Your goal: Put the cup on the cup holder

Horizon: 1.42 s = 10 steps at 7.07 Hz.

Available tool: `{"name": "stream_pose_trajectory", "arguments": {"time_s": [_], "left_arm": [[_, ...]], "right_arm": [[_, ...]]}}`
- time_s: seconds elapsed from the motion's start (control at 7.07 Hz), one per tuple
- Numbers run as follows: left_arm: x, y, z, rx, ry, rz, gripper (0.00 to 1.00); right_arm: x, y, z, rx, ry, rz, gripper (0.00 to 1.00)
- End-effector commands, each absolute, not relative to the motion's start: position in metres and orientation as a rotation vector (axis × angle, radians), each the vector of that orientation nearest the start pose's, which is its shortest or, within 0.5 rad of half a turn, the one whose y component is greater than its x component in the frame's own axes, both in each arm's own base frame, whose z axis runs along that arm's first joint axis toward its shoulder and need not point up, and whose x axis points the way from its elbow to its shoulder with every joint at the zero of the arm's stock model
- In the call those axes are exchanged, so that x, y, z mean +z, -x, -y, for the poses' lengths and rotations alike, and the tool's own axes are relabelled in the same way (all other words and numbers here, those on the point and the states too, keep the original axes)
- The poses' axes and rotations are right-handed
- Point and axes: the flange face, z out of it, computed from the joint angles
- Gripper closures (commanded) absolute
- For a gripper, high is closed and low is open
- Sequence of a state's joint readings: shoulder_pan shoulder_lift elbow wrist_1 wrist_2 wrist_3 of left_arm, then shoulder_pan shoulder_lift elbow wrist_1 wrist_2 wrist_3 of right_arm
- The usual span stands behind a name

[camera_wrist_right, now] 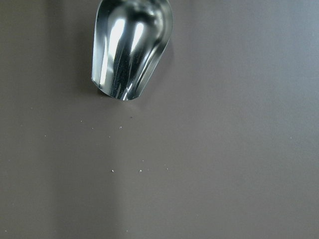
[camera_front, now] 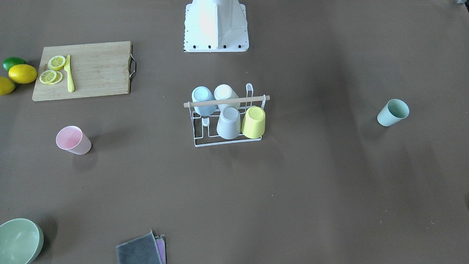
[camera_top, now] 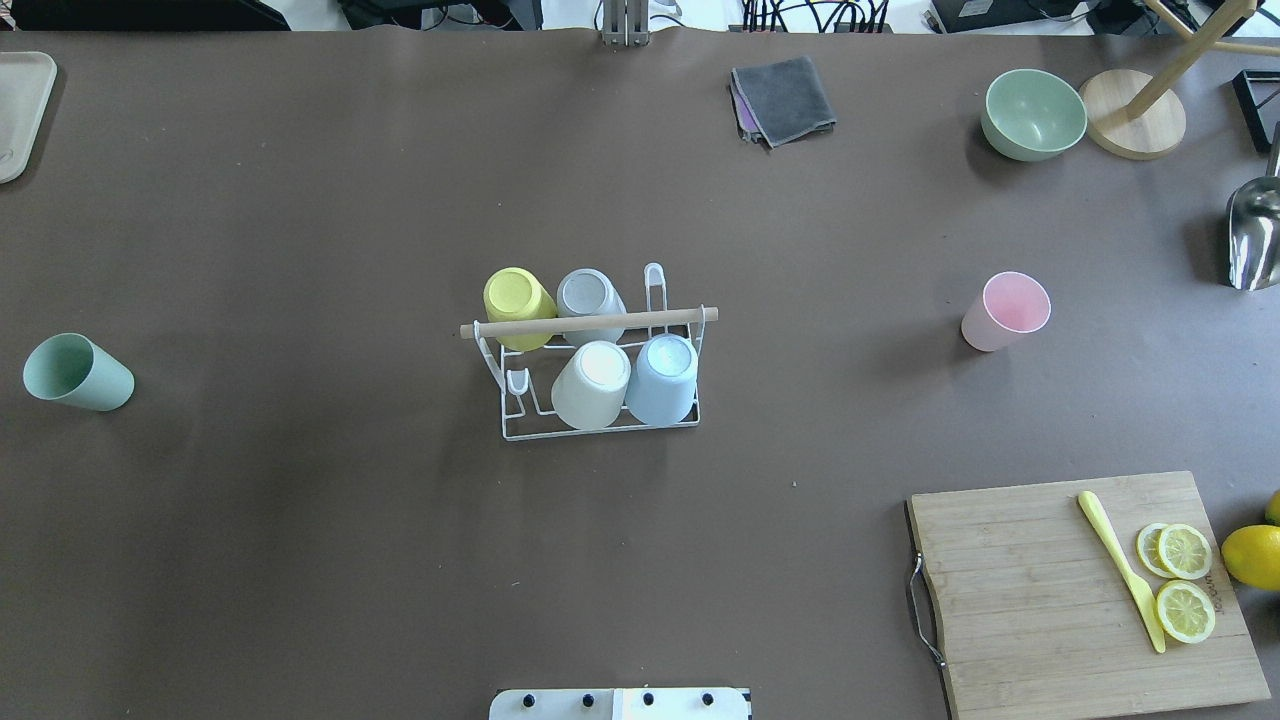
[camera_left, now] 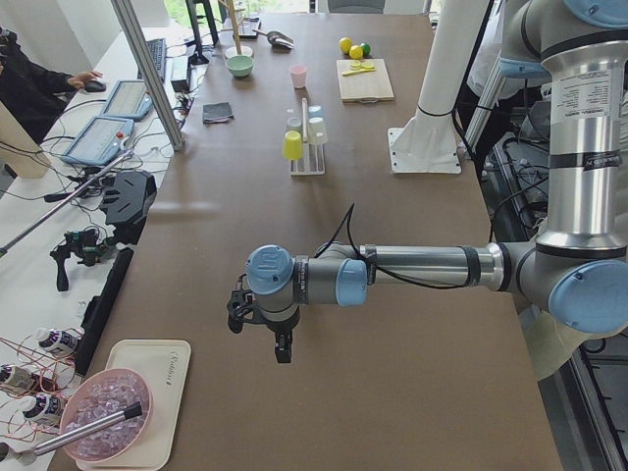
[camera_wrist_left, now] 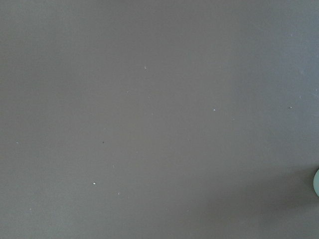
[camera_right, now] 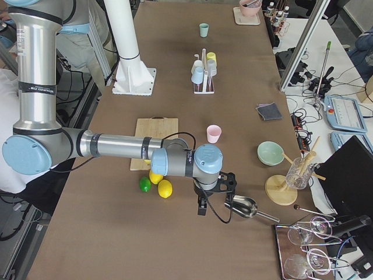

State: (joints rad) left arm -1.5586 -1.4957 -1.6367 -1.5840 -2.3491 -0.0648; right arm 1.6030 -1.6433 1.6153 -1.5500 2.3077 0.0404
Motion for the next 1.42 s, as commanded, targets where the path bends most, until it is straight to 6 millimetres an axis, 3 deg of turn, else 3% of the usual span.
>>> {"name": "stream_pose_trajectory", "arguments": {"time_s": [0.0,0.42,0.71,0.85,1.13,1.27], "left_arm": [[0.658,0.059,0.464,-0.045,0.018,-0.762,0.02],[0.658,0.059,0.463,-0.045,0.018,-0.762,0.02],[0.659,0.059,0.462,-0.046,0.020,-0.762,0.02],[0.658,0.059,0.464,-0.045,0.018,-0.762,0.02],[0.656,0.059,0.465,-0.042,0.013,-0.762,0.02],[0.654,0.058,0.468,-0.038,0.004,-0.763,0.02]], "right_arm": [[0.684,-0.081,0.457,0.095,0.038,0.736,0.00],[0.683,-0.082,0.462,0.091,0.031,0.730,0.00],[0.696,-0.080,0.460,0.194,0.097,0.733,0.00],[0.691,-0.080,0.463,0.191,0.087,0.733,0.00],[0.658,-0.069,0.495,0.106,0.015,0.734,0.00],[0.649,-0.051,0.507,0.037,0.001,0.733,0.00]]}}
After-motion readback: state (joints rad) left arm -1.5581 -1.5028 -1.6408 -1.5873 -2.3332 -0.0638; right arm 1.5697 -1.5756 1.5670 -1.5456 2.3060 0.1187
